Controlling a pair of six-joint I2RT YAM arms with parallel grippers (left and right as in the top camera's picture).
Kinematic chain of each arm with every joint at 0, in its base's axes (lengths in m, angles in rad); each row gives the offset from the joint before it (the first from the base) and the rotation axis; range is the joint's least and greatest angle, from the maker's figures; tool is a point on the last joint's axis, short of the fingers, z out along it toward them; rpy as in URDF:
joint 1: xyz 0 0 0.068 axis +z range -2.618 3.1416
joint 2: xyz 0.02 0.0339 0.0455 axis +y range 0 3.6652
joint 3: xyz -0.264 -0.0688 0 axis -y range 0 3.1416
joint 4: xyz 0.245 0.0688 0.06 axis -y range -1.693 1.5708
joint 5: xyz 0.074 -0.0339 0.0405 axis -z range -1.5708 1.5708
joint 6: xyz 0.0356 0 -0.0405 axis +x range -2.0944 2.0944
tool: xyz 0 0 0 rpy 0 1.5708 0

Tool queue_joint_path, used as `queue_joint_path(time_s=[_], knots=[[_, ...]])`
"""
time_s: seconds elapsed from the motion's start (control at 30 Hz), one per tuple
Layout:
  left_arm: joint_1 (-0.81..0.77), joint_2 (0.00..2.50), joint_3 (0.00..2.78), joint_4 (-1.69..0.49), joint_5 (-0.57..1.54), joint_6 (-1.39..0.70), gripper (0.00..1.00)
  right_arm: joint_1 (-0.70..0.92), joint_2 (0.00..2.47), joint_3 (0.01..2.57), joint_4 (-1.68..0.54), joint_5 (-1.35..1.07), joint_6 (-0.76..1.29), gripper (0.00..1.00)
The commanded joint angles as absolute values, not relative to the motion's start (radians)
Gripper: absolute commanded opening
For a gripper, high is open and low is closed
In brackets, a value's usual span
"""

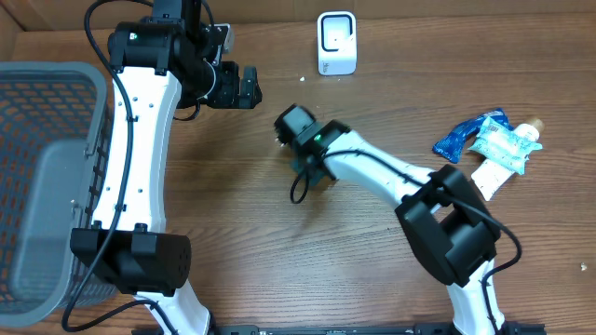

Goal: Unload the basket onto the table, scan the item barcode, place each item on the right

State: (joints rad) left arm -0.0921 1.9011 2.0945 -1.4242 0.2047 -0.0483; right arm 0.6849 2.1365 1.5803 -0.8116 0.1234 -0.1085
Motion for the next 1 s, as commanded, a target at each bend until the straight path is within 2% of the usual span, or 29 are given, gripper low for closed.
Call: queue_joint_path(time_s=[0.0, 0.27, 0.37, 0.53, 0.67, 0.8, 0.97], knots=[[-0.1, 1.897, 2.111, -1.425, 0.202, -0.029, 1.0, 0.602, 2.022, 1.618, -0.841, -0.228, 0.048, 0.04], [-0.1, 1.897, 2.111, -1.425, 0.202, -0.029, 1.0, 0.402, 1.919, 1.61, -0.772, -1.074, 0.214, 0.04], [-0.1, 1.897, 2.111, -1.425, 0.202, -0.029, 1.0, 0.376, 1.927, 1.565, -0.671, -1.188, 0.376, 0.04], [-0.1, 1.897, 2.111, -1.425, 0.202, -0.029, 1.0, 0.369, 1.929, 1.415, -0.372, -1.155, 0.701, 0.04], [-0.1, 1.897, 2.111, -1.425, 0.202, -0.029, 1.0, 0.369, 1.929, 1.275, -0.161, -0.958, 0.93, 0.04], [-0.1, 1.897, 2.111, -1.425, 0.202, -0.029, 1.0, 0.363, 1.929, 1.234, -0.191, -0.739, 0.891, 0.04], [-0.1, 1.897, 2.111, -1.425, 0.202, -0.029, 1.0, 0.338, 1.929, 1.234, -0.272, -0.579, 0.811, 0.04]])
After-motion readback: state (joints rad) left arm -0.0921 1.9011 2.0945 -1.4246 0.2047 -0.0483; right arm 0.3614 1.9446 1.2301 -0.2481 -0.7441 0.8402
